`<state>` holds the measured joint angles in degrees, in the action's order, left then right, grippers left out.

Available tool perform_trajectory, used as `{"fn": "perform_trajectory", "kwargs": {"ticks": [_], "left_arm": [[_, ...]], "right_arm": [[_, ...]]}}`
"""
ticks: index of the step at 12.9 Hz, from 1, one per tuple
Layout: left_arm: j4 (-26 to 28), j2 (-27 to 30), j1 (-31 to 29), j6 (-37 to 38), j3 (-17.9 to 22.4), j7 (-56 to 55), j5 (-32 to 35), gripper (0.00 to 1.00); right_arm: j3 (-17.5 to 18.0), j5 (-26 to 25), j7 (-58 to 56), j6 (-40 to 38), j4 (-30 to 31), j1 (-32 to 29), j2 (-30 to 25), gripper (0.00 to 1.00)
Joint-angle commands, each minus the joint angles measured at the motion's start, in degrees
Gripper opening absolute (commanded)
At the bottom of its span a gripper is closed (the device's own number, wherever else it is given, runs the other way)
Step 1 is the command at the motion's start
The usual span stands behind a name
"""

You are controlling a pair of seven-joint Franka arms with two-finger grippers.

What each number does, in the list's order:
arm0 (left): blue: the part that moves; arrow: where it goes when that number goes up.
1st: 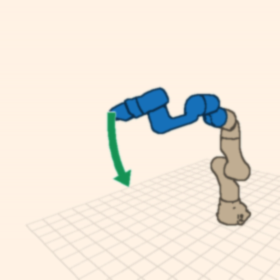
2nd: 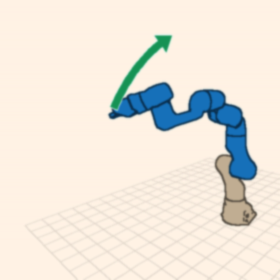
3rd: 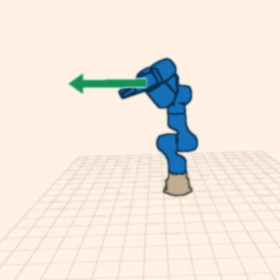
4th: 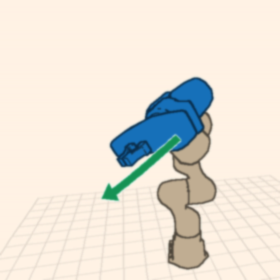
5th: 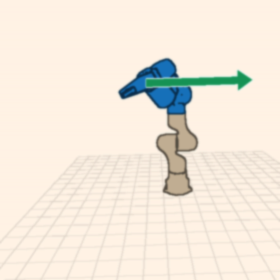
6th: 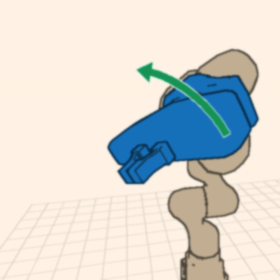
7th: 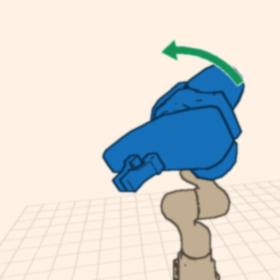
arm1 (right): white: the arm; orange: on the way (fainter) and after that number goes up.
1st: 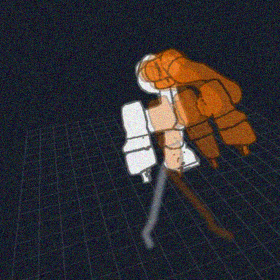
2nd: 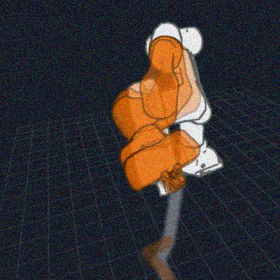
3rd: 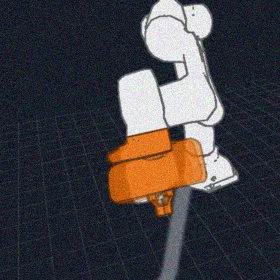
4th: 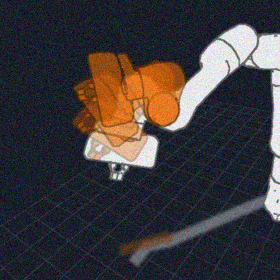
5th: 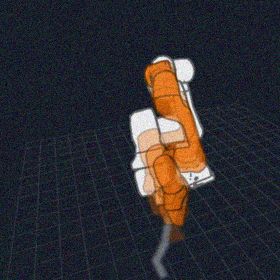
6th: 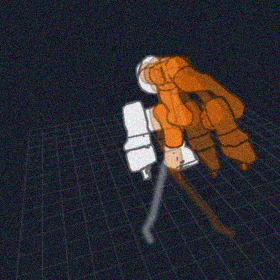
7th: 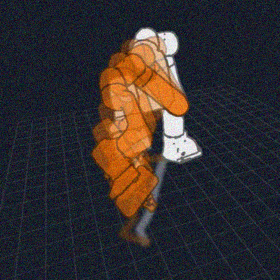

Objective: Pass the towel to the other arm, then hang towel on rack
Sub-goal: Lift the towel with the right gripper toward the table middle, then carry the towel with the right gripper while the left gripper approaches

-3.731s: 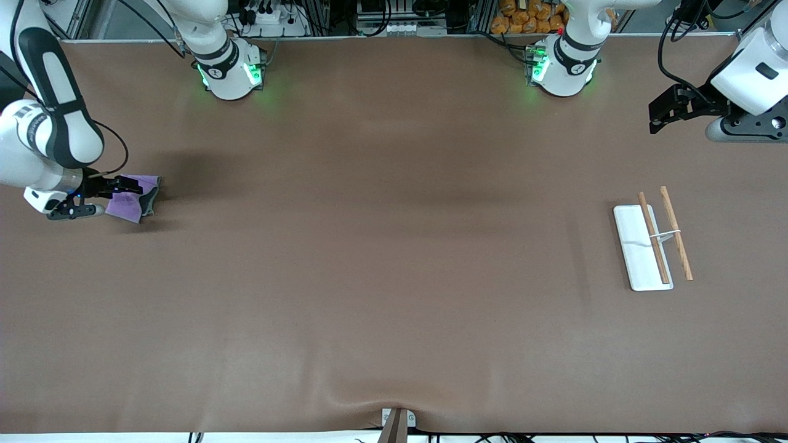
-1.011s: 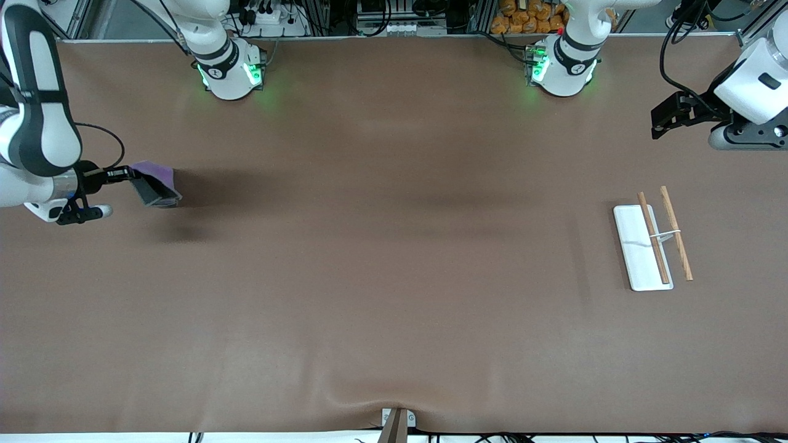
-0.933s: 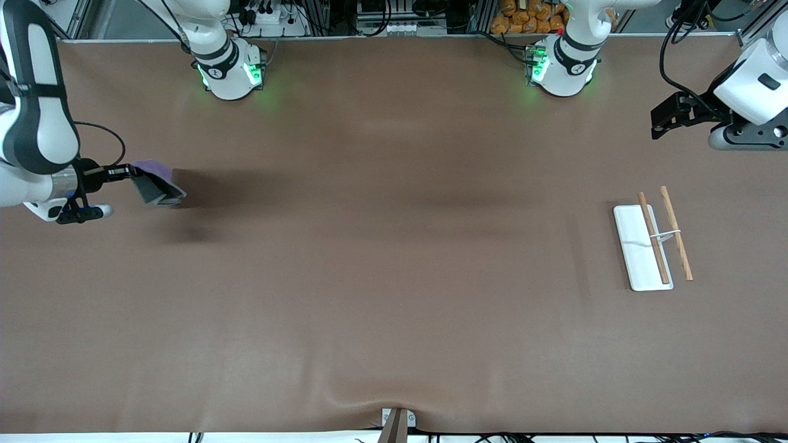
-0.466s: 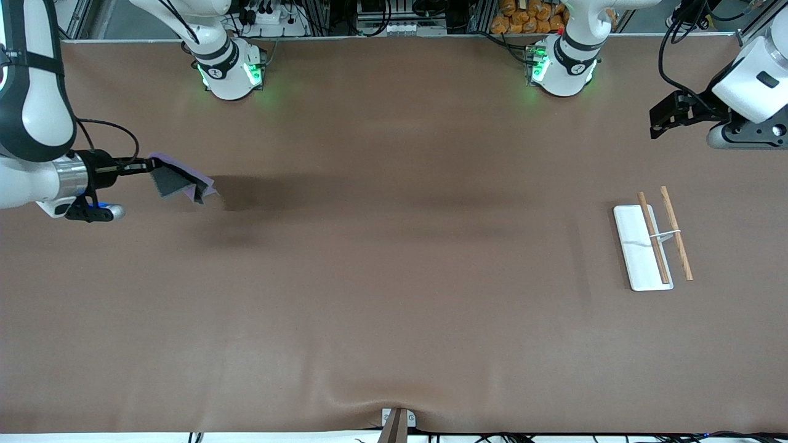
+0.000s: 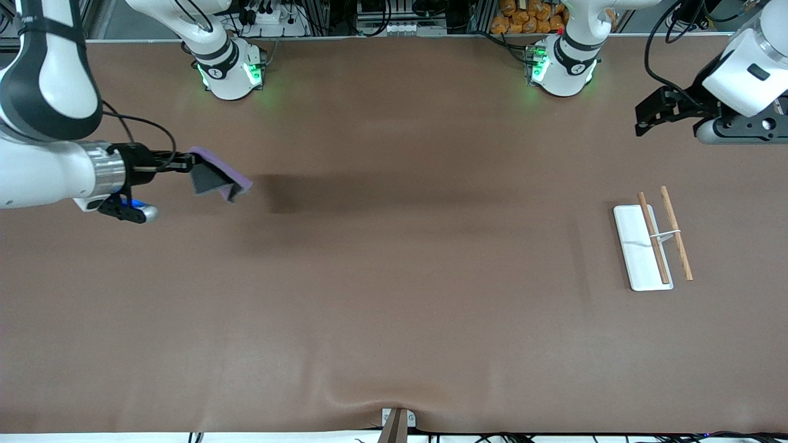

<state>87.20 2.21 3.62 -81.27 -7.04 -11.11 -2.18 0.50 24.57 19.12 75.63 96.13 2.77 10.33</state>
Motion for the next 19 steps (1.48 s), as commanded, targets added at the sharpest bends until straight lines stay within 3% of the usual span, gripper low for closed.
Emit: {"fn": "perform_trajectory", "kwargs": {"ticks": [1,7,10,14,19], "left_arm": [[-0.63,-0.27,0.25,-0.03,-2.18,-8.01,-4.04,1.0],[-4.48,-6.23,0.51,-1.43,-8.24,-24.89,-15.9,1.0],[-4.76,-9.49,1.91,-8.0,-11.23,-34.48,-21.89,1.0],[-4.76,-13.97,8.15,-18.73,-11.77,-45.99,-26.46,1.0],[-5.46,-18.55,12.64,-27.45,-11.77,-47.87,-33.15,1.0]], "right_arm": [[-0.59,5.38,10.9,-0.49,-3.67,4.34,0.74,0.0],[-0.59,14.96,25.32,6.53,-6.04,10.67,1.0,0.0],[-0.59,19.0,33.23,13.2,-6.4,15.67,1.0,0.0],[-0.68,22.53,41.41,24.44,-6.49,22.7,1.44,0.0],[-0.68,23.33,45.64,31.58,-7.37,27.72,2.76,0.0]]}}
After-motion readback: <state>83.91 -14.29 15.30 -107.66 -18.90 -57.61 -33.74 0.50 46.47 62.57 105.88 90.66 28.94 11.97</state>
